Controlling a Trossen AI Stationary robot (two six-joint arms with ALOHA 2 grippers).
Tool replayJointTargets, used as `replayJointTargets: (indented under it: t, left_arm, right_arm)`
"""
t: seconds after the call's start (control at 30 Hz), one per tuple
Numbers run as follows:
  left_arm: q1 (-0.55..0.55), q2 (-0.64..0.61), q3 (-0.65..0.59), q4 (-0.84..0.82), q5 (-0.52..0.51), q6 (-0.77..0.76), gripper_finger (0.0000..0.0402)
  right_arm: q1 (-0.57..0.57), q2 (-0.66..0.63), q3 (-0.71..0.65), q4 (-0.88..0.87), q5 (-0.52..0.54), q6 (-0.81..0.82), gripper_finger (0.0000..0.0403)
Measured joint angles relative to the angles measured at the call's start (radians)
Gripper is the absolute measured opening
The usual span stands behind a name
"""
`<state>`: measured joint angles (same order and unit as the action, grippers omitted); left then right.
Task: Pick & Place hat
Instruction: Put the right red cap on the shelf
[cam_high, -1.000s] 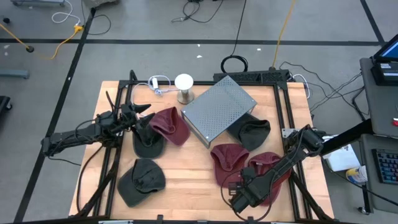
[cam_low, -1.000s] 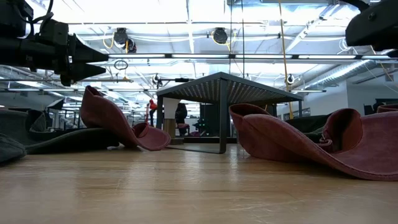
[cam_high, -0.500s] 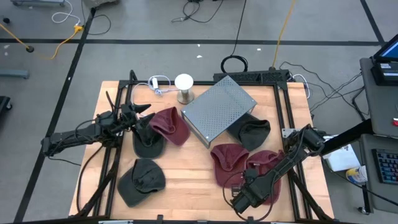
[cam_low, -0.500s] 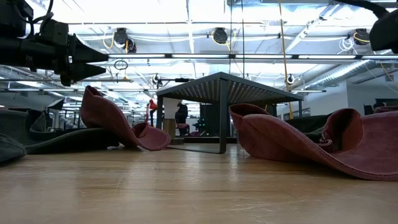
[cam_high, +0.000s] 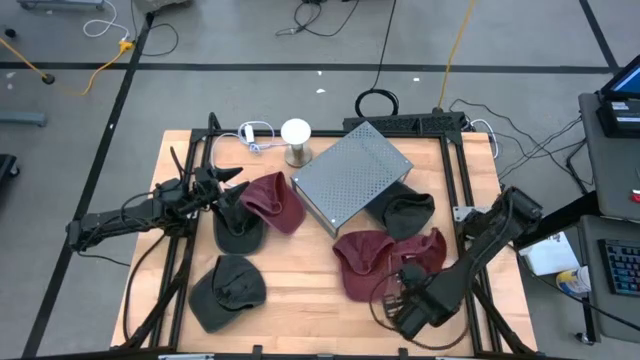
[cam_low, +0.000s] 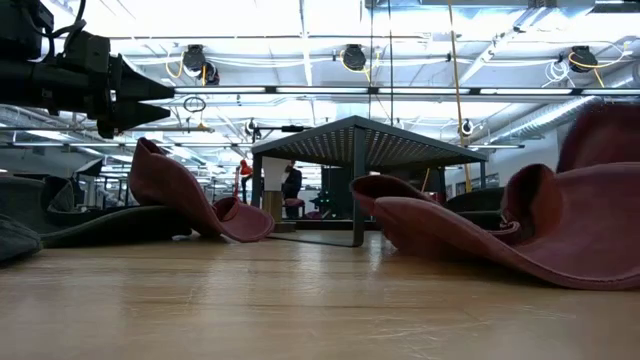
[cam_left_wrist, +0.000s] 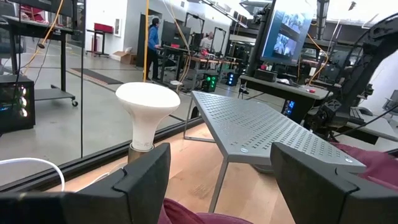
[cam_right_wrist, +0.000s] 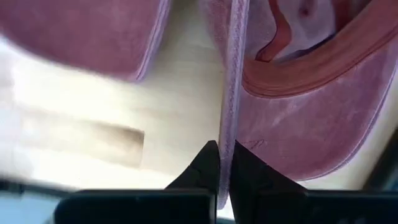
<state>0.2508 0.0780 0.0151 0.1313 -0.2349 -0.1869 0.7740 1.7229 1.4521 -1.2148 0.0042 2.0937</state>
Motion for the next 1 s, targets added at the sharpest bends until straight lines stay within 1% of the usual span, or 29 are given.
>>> replayJointTargets:
  t: [0.17,0.3,0.43,0.57,0.63,0.77,0.87,1.0]
  left_arm:
    - [0.000,0.000,0.000,0.000,0.000,0.000,0.0280]
    - [0.000,0.000,0.000,0.000,0.000,0.000,0.0280]
    - [0.000,0.000,0.000,0.000,0.000,0.000,0.0280]
    - [0.000,0.000,0.000,0.000,0.000,0.000,0.0280]
    - [0.000,0.000,0.000,0.000,0.000,0.000,0.0280]
    - [0.000,0.000,0.000,0.000,0.000,0.000,0.0280]
    - [0.000,0.000,0.000,0.000,0.000,0.000,0.0280]
    - [0.000,0.000,0.000,0.000,0.000,0.000,0.0280]
  right_arm:
    - [0.007,-0.108,0.000,-0.081,-0.001,-0.121,0.0005]
    - [0.023,-0.198,0.000,-0.099,-0.004,-0.218,0.0005]
    - [0.051,-0.293,0.000,-0.079,-0.012,-0.301,0.0005]
    - [0.093,-0.380,0.000,-0.052,-0.045,-0.370,0.0005]
    - [0.116,-0.417,0.000,-0.033,-0.061,-0.402,0.0005]
    - [0.160,-0.473,0.000,0.021,-0.060,-0.486,0.0005]
    - [0.178,-0.496,0.000,0.053,-0.048,-0.556,0.0005]
    - [0.177,-0.501,0.000,0.086,0.049,-0.677,0.0007]
